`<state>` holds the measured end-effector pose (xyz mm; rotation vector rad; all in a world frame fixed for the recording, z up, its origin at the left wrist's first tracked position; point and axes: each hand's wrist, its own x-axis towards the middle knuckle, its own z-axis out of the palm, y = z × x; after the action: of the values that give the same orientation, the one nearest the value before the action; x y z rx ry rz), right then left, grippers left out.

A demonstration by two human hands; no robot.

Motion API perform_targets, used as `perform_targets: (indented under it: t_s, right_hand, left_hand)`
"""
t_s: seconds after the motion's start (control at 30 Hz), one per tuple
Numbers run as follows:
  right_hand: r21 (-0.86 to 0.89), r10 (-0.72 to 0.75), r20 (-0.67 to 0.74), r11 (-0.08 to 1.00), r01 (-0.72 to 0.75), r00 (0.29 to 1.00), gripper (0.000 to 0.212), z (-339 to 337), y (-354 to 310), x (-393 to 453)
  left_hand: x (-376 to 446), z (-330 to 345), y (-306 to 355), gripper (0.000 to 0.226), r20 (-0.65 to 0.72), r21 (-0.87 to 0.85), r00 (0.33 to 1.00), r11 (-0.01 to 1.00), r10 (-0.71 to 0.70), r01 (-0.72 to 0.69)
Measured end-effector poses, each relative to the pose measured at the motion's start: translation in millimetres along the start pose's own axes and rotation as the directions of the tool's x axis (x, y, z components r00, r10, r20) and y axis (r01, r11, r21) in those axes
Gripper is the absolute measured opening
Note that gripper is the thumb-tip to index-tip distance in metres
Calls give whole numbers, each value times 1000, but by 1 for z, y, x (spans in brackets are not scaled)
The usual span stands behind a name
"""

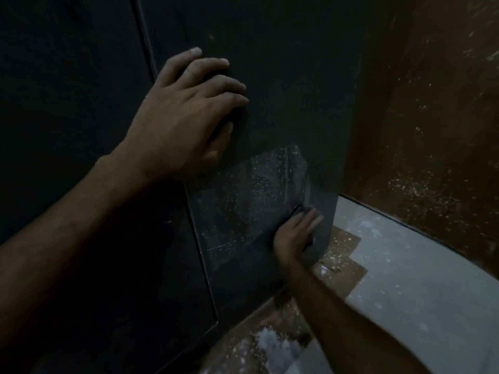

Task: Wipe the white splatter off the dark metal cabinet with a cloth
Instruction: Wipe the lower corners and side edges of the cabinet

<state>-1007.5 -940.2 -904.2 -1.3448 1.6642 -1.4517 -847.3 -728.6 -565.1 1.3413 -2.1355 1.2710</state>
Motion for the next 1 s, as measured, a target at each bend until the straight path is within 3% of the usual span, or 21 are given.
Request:
perform_targets:
  t_s: [0.03, 0.1, 0.17, 0.27, 0.3, 0.33, 0.4, 0.43, 0.47, 0.53, 0.63, 0.67, 0.73, 0.8, 0.83, 0.9, 0.93, 0.97, 1.0]
  right_hand:
    - [-20, 15, -5, 1000, -15, 1000, 68, -14, -27, -5]
    - [112, 88, -176, 991, -69, 981, 61, -38, -87, -13]
    - [121, -23, -263, 991, 57, 965, 62, -29, -112, -43]
    - [107, -236, 11, 966, 234, 972, 56, -8, -86, -150]
    - [145, -295, 61, 948, 284, 954, 52, -8, -76, -180]
    - [85, -398, 55, 916, 393, 916, 49, -5, -60, -202]
    - [-27, -442, 86, 895, 445, 893, 59, -10, -34, -222]
    - [-81, -425, 188, 892, 445, 886, 66, -19, -35, -216]
    - [-106, -417, 189, 891, 441, 889, 66, -24, -38, -203]
    - [-84, -285, 69, 953, 291, 956, 63, -25, -43, -150]
    - [-5, -143, -5, 990, 143, 990, 104, -36, -78, -66]
    - [49, -130, 53, 991, 127, 990, 106, -40, -92, -53]
    - [172, -148, 19, 975, 143, 989, 84, -35, -116, -51]
    - [252, -330, -121, 902, 351, 936, 68, -32, -144, -88]
    - [244, -467, -120, 842, 482, 876, 64, -31, -150, -115]
    - [137, -731, 20, 677, 723, 682, 64, -22, -121, -169]
    - [56, -786, 113, 616, 785, 608, 66, -22, -93, -186]
    - [-33, -793, 192, 584, 811, 579, 69, -22, -58, -196]
    - [-101, -738, 258, 622, 777, 624, 72, -23, -23, -195]
  left_hand:
    - [0, 0, -1, 47, 4, 0, 1000, 1000, 7, -7]
    - [-1, 0, -1, 46, 11, 12, 1000, 1000, 16, -16]
    - [-1, 1, 1, 46, 9, 25, 1000, 1000, 12, -12]
    - [1, 3, 4, 45, 3, 39, 1000, 999, -2, 2]
    - [1, 3, 5, 45, 4, 40, 1000, 999, -8, 7]
    - [2, 4, 5, 46, 2, 40, 1000, 999, -10, 10]
    - [2, 3, 3, 46, -3, 33, 1000, 999, -6, 6]
    - [2, 2, 2, 45, -5, 22, 1000, 1000, -1, 1]
    - [1, 0, 0, 45, -5, 6, 1000, 1000, 5, -5]
    - [-2, -3, -3, 45, 6, -26, 1000, 999, 19, -19]
    - [-2, -6, -4, 46, 16, -36, 999, 999, 34, -33]
    - [-1, -6, -4, 47, 17, -33, 999, 999, 34, -33]
    - [-1, -5, -2, 48, 21, -40, 999, 999, 28, -28]
    - [-1, -4, -1, 48, 16, -63, 1000, 998, 18, -17]
    - [-1, -3, 0, 47, 7, -73, 1000, 997, 10, -10]
    - [0, -2, 1, 45, -12, -78, 1000, 997, -3, 2]
    - [0, -2, 1, 45, -18, -76, 1000, 997, -11, 9]
    - [0, -2, 1, 45, -21, -77, 1000, 997, -15, 13]
    - [0, -3, 1, 45, -19, -79, 1000, 997, -17, 15]
